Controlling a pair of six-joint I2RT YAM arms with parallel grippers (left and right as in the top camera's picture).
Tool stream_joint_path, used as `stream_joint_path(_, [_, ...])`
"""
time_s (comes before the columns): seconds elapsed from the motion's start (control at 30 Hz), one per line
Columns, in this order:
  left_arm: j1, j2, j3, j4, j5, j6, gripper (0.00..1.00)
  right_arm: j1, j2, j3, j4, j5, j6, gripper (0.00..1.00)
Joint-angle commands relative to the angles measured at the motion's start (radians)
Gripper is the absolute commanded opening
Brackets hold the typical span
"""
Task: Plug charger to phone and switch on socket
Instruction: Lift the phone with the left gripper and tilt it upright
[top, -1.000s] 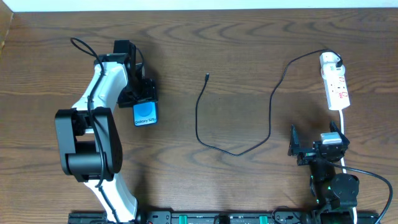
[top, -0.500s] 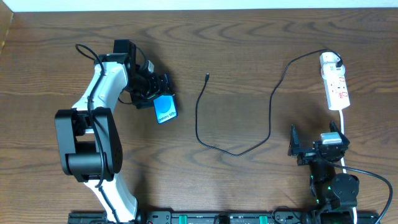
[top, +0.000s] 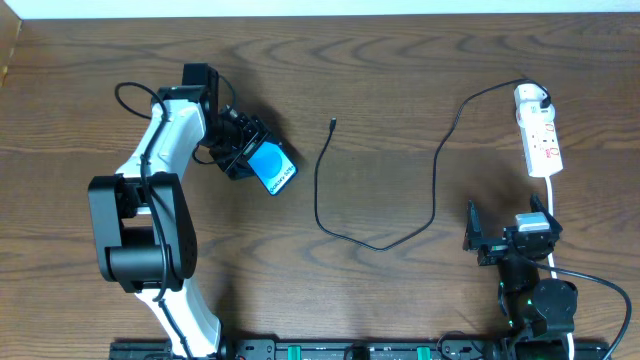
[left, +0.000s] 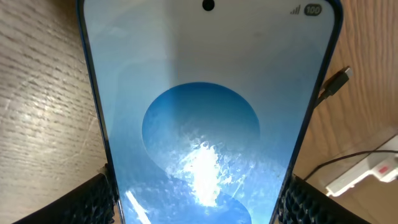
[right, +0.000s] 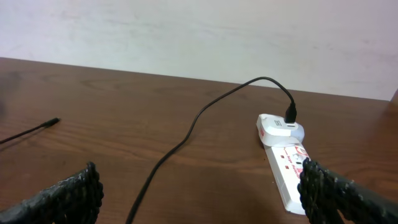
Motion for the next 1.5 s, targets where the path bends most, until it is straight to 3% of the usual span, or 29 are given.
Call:
stream_joint_path(0.0, [-0.002, -0.030, 0.017, -0.002, 0.074, -0.043, 0.69, -0.006, -0.002, -0.003, -0.004, -0.006, 0.009, 0.99])
stream_joint_path(0.13, [-0.002, -0.030, 0.017, -0.001, 0.147, -0.055, 0.69, -0.006, -0.002, -0.003, -0.004, -0.006, 0.009, 0.99])
stream_joint_path(0.33, [-0.002, -0.030, 0.017, 0.005, 0.154, -0.202, 0.69, -0.006, -0.002, -0.003, -0.004, -0.006, 0.010, 0.99])
stream_joint_path(0.7, [-0.002, -0.030, 0.017, 0.037, 0.372, -0.403, 0.69, -0.006, -0.002, -0.003, -0.004, -0.006, 0.010, 0.99])
stream_joint_path(1.47, [-0.002, -0.030, 0.017, 0.059, 0.755, -0.576, 0.69, -0.006, -0.002, -0.003, -0.004, -0.006, 0.009, 0.99])
